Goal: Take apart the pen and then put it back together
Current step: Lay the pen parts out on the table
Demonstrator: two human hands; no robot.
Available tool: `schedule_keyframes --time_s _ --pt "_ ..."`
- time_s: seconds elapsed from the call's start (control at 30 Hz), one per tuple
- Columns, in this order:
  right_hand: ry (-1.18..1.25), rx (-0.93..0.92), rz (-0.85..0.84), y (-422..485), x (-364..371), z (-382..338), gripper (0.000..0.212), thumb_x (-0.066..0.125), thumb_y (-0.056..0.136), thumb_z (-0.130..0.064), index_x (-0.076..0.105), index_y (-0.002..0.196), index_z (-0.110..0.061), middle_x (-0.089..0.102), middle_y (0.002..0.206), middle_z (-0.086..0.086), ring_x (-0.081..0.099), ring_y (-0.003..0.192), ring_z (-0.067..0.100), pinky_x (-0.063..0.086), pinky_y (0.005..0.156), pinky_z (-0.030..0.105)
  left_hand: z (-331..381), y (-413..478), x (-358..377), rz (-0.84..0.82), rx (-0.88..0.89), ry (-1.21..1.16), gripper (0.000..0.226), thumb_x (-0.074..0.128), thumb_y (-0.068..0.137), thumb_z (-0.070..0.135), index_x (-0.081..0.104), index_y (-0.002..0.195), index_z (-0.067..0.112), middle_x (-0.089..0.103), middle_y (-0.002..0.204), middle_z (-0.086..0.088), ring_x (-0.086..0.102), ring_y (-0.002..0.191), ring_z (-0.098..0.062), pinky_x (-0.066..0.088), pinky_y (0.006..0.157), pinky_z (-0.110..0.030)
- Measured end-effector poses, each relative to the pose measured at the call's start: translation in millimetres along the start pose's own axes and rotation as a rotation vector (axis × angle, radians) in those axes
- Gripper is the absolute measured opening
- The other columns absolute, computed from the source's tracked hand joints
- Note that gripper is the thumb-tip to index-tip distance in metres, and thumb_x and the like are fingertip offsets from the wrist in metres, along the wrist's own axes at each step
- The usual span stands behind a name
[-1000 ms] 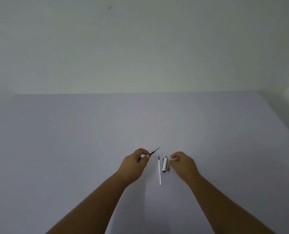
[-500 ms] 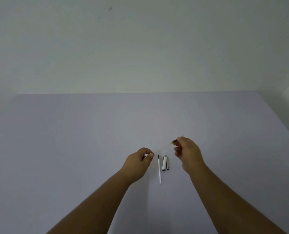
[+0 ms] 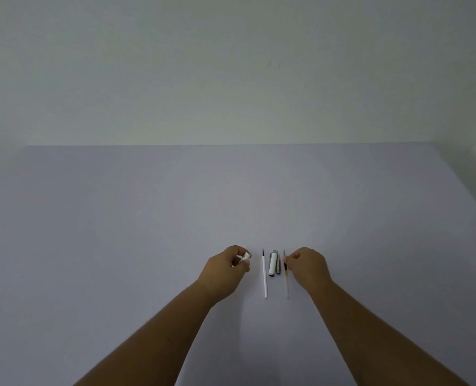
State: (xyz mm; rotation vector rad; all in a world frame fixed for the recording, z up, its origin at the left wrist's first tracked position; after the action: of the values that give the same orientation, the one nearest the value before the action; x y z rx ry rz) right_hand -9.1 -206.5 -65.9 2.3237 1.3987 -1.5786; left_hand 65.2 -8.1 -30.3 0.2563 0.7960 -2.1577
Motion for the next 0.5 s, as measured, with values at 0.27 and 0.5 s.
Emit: schedule_keyframes --time_s 0.27,0.5 --pt "0.08 -0.008 0.1 -3.5 -5.9 -2.2 0.018 0.055 0.089 -0.024 0.056 0.074 -0.014 0.055 0.065 -0.001 0.057 0.069 0.021 0.047 0.066 0.031 -3.2 0.3 -4.8 -0.003 0.0 0.009 0.012 0.054 0.091 0.032 0.062 0.101 0.032 0.066 0.099 -0.003 0.064 0.082 -0.023 0.054 0.071 -0.03" --pt "-0.241 -0.24 0.065 -2.3 11.4 -62.8 0.027 0.049 0.09 -0.03 0.068 0.1 -0.013 0.065 0.106 0.008 0.059 0.102 0.026 0.05 0.08 0.034 -6.7 -0.6 -10.4 0.01 0.001 0.044 0.012 0.056 0.091 0.035 0.062 0.101 0.034 0.065 0.098 0.001 0.067 0.092 -0.024 0.053 0.07 -0.027"
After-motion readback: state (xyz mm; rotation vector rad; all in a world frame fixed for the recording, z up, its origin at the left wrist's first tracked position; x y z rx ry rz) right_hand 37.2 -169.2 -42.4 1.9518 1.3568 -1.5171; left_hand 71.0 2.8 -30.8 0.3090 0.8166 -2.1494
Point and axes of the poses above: each hand's wrist, its own y-axis towards the middle knuckle, its own x-axis out of the palm, z = x × y, the point moved 10 cm from there along y, towards the middle knuckle
